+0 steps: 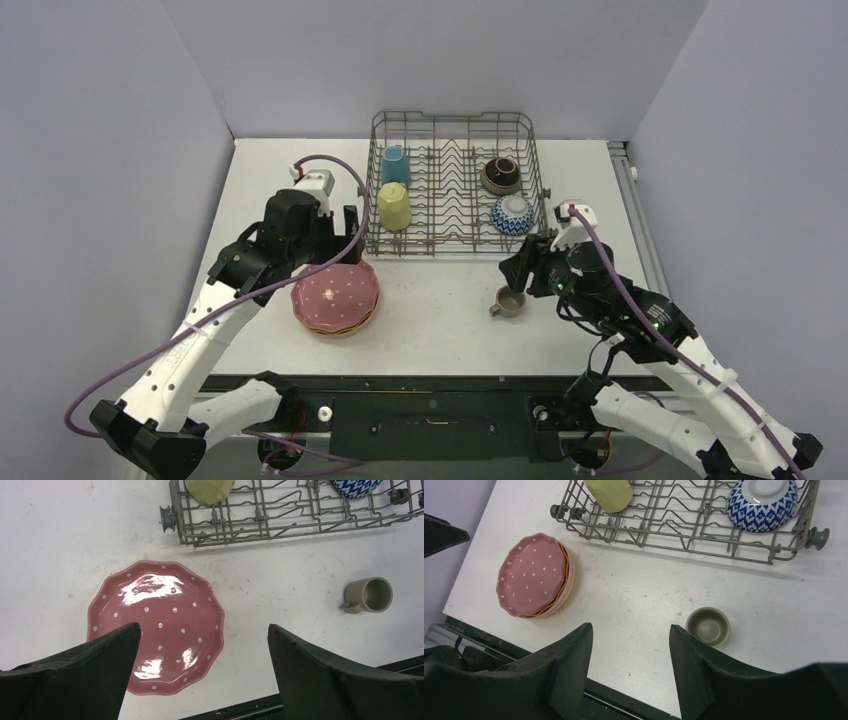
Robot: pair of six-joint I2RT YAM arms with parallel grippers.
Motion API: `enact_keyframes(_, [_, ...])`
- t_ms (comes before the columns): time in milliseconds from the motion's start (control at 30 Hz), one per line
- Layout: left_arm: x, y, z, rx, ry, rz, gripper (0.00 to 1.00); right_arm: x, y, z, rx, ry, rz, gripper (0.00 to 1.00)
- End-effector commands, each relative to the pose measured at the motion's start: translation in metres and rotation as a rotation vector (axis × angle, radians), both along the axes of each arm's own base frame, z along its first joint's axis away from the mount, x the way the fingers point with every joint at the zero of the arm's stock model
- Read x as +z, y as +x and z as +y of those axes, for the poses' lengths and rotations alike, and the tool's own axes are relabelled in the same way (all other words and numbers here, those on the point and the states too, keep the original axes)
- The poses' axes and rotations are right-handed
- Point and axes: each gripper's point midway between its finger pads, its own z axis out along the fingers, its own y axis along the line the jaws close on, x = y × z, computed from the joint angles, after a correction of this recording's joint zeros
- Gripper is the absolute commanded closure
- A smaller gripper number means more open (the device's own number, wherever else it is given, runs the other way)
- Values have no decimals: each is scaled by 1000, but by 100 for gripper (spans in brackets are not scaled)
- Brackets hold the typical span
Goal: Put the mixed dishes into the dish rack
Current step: Move the plate to the center of the board.
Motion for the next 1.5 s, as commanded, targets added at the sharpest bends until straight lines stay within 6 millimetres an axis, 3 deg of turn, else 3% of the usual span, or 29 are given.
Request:
enact_keyframes(0, [-2,-17,14,77,-38,19,4,8,7,27,72,15,2,46])
enact_keyframes(267, [-23,-35,35,195,-21,122,4,-7,5,93,206,-67,47,47])
enact_keyframes(600, [-50,-30,73,354,36,210,4,-33,16,143,285,-110,118,48])
enact_keyframes(933, [-96,-17,120,505,-50,339,4,-51,17,179,343,-113,167,50])
enact_keyframes(1200, [-123,-10,128,522,-113,414,0,-62,23,198,365,-139,196,51])
enact_keyframes(1467, [-147,-3,131,529,-126,465,20,-75,23,211,394,-149,230,53])
